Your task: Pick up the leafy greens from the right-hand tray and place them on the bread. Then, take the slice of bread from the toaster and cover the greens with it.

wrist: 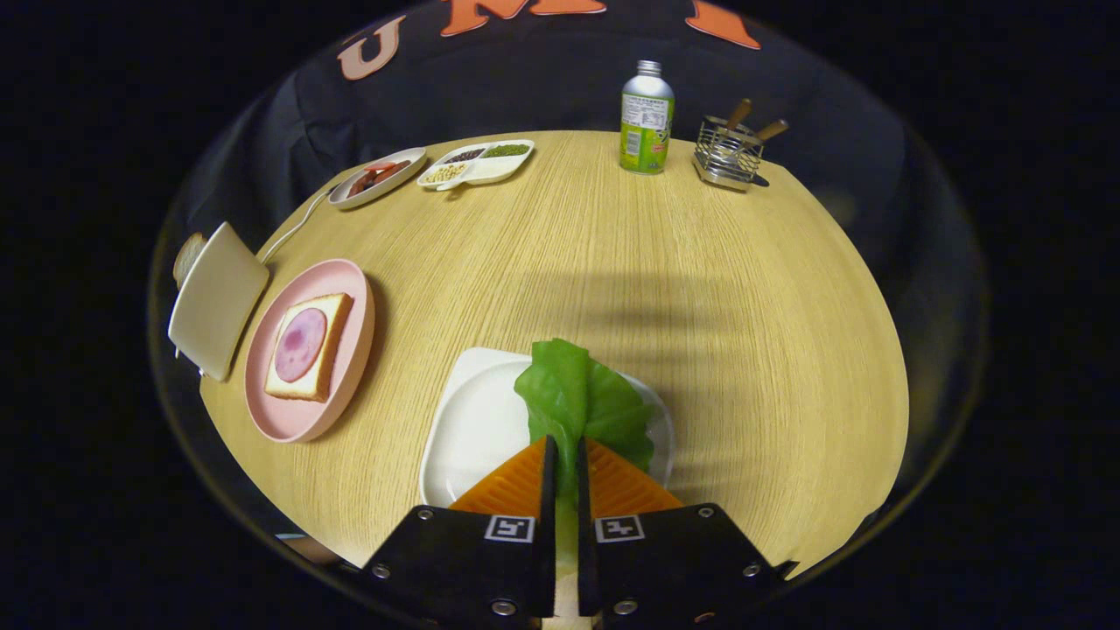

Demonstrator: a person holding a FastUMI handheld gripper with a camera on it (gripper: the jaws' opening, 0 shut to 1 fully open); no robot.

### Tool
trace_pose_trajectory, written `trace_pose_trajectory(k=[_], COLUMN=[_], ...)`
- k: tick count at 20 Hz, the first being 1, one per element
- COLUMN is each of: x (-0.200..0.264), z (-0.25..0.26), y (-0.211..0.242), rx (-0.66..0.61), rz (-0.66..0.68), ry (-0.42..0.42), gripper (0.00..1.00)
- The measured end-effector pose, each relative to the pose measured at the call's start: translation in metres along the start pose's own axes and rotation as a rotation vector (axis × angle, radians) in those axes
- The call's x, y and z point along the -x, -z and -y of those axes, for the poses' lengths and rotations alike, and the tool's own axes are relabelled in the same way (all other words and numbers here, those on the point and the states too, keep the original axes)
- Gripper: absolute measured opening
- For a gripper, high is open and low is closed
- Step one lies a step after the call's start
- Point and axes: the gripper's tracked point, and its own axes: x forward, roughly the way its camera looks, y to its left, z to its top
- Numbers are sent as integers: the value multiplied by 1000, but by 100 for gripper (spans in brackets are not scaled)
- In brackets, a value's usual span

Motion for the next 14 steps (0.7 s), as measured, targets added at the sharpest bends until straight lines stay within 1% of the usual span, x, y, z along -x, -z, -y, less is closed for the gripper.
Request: trace_pose_trajectory(k=[1, 3, 10, 14], x=[3, 6, 40, 57], z=[-2, -2, -23, -46], y=[-2, -9, -40, -58], rx=[-27, -39, -4, 18], rz=[2, 29, 126, 160], ry=[-14, -7, -14, -33], gripper=[7, 4, 4, 4])
